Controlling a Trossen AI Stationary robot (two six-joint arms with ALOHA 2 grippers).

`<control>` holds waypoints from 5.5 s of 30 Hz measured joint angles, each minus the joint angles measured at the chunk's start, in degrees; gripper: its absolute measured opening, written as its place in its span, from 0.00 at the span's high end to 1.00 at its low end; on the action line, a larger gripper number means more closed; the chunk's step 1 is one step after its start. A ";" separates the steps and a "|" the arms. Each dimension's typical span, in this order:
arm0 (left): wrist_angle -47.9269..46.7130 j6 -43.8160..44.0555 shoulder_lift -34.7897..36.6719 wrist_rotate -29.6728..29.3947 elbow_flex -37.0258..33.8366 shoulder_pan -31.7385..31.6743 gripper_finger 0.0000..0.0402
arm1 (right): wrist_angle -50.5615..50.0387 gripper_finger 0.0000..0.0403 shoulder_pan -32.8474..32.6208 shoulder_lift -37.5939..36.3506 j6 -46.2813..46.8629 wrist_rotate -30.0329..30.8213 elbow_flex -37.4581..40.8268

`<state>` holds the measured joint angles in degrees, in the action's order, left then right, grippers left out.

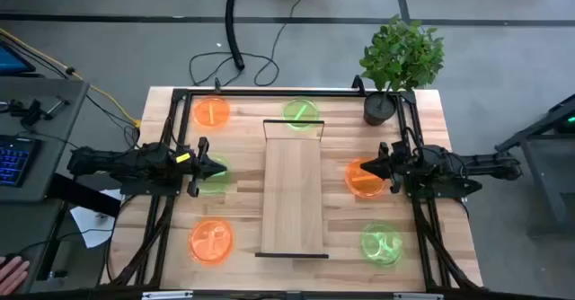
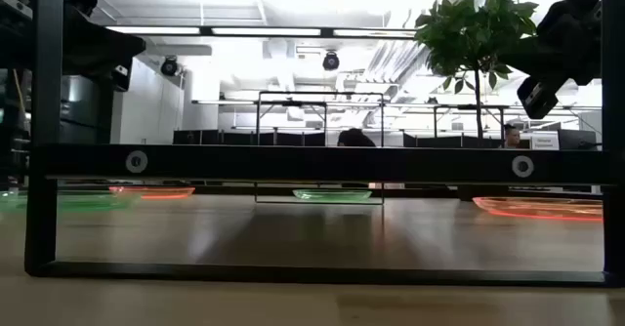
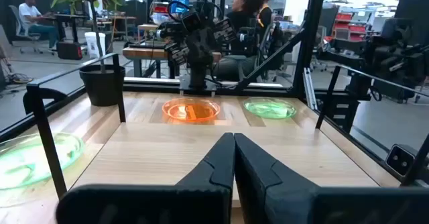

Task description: Place and stack plates onto a shelf

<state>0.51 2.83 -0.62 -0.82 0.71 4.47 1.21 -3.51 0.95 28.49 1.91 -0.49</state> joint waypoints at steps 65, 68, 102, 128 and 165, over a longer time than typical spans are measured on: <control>-0.02 0.00 0.01 0.00 0.00 0.02 1.00 | 0.00 1.00 -0.01 0.00 0.00 0.00 0.01; -0.02 0.00 0.01 0.00 0.00 0.01 1.00 | 0.01 1.00 0.00 -0.02 0.00 0.00 0.01; 0.00 0.01 0.00 -0.01 0.00 0.00 1.00 | 5.26 1.00 0.03 0.00 13.23 10.08 0.00; 0.00 0.00 0.00 -0.02 0.00 0.00 1.00 | -47.51 0.60 -2.28 46.87 59.18 0.78 -27.91; -0.02 0.00 0.00 0.00 0.00 0.01 1.00 | -33.90 1.00 -6.45 63.27 65.24 11.64 -27.78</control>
<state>0.49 2.83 -0.62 -0.82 0.71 4.48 -32.68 -9.96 64.22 93.73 13.56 -28.27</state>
